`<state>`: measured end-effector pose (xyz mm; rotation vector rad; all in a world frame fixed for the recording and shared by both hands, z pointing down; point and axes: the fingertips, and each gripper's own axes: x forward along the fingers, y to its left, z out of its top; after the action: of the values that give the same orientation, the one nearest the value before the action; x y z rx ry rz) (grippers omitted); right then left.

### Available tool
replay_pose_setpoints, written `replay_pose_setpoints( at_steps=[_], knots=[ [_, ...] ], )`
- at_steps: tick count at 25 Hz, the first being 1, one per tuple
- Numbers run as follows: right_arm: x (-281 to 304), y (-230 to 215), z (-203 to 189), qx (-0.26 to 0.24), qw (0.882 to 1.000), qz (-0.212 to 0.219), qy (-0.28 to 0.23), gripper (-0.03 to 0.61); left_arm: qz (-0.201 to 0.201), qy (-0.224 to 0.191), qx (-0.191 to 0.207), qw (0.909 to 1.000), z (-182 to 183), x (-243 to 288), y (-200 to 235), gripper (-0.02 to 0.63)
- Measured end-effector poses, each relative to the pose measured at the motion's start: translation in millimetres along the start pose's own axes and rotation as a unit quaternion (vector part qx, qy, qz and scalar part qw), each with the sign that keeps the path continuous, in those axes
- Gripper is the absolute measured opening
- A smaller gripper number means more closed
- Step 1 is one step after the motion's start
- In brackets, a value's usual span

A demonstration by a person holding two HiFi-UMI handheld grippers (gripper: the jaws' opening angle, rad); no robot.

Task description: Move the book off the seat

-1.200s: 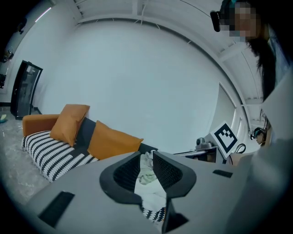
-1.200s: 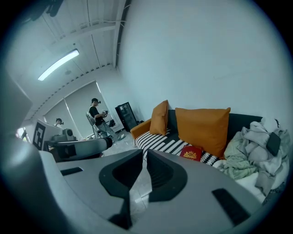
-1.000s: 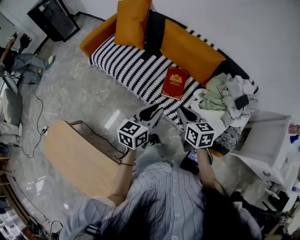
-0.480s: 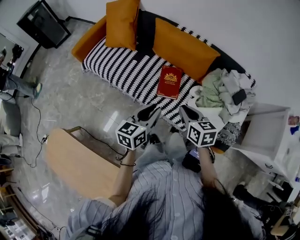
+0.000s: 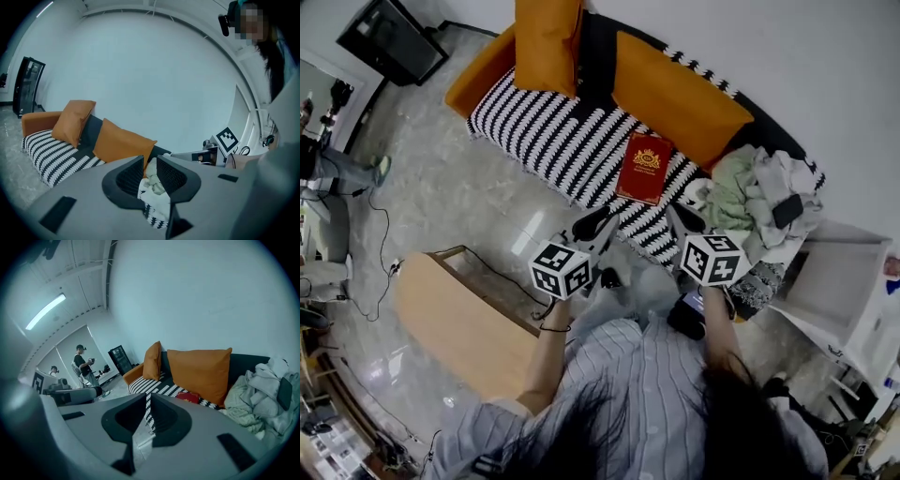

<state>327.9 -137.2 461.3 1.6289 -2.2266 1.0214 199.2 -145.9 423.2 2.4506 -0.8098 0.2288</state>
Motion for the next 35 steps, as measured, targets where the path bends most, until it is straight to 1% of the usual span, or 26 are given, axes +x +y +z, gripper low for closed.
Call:
replay_pose_setpoints(
  at_steps=[3, 7, 13, 18, 25, 30, 35],
  knots=[
    [17, -14, 6, 0.001, 1.0, 0.007, 0.012, 0.038, 0.012, 0.008, -0.006, 0.9999, 1, 16, 12, 0.086],
    [35, -36, 5, 0.006, 0.999, 0.008, 0.031, 0.038, 0.017, 0.028, -0.012, 0.9994, -9, 40, 24, 0.086],
    [61, -63, -12, 0.016, 0.998, 0.01, 0.066, 0.038, 0.028, 0.062, -0.023, 0.9974, -30, 63, 49, 0.086],
    [85, -92, -23, 0.005, 0.996, 0.015, 0.092, 0.038, 0.034, 0.083, -0.025, 0.9957, -44, 84, 73, 0.086],
    [131, -132, -35, 0.003, 0.994, 0.013, 0.106, 0.038, 0.037, 0.109, -0.032, 0.9928, -69, 116, 112, 0.086],
    [167, -156, -53, 0.02, 0.993, 0.012, 0.113, 0.038, 0.03, 0.134, -0.028, 0.9902, -92, 144, 140, 0.086],
    [199, -175, -72, 0.028, 0.991, 0.01, 0.133, 0.038, 0.011, 0.16, -0.034, 0.9865, -115, 172, 160, 0.086]
  ],
)
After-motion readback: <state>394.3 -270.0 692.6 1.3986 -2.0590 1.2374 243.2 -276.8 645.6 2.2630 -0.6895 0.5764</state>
